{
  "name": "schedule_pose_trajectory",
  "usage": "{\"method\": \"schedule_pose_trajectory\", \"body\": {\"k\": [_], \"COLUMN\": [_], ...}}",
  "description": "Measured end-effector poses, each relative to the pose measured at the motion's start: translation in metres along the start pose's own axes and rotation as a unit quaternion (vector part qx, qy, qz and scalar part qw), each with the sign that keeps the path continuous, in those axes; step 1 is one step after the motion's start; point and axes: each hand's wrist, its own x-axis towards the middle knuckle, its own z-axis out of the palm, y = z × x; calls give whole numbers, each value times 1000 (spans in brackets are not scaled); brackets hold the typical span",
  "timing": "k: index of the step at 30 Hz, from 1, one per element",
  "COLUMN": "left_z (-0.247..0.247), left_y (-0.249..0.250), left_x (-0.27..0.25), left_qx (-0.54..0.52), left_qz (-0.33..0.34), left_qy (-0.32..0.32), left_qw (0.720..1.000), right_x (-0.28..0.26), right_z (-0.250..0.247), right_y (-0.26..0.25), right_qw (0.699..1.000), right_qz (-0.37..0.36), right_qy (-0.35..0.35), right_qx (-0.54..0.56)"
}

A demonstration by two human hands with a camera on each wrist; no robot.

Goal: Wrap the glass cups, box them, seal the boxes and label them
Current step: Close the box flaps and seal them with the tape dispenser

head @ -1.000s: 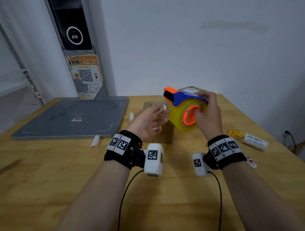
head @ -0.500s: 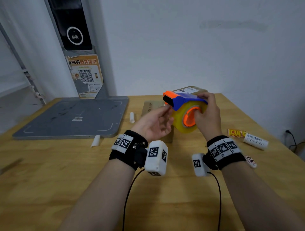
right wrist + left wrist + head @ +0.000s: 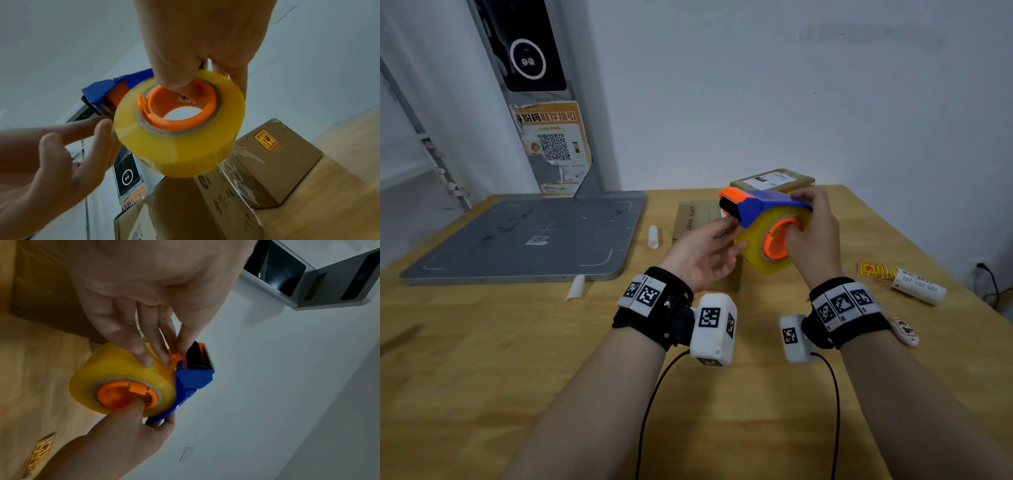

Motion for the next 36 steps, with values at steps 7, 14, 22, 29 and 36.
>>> {"method": "schedule_pose_trajectory", "body": {"k": [7,14,22,29,36], "left_z": [-3,-11,-19,-25,-36], "left_y": [0,-1,-4,1,9], "left_x": [12,29,42,38,37], "left_qx": [5,40,90,83,38], "left_qz": [-33,-66,-68,-68,-65], "left_qy": [14,12,10,10,-21], "left_qw": [999,997,994,994,997], "right_x": [5,13,16,12,5], "right_z": [3,4,3,7,9], "right_y": [7,13,9,10,12], "right_qw": [1000,997,984,983,999], "right_qz": [-9,-32,-119,-117,-26], "right_qy": [1,-15,-21,-36,-15], "right_qx": [-20,-70,-130,-139,-10]}}
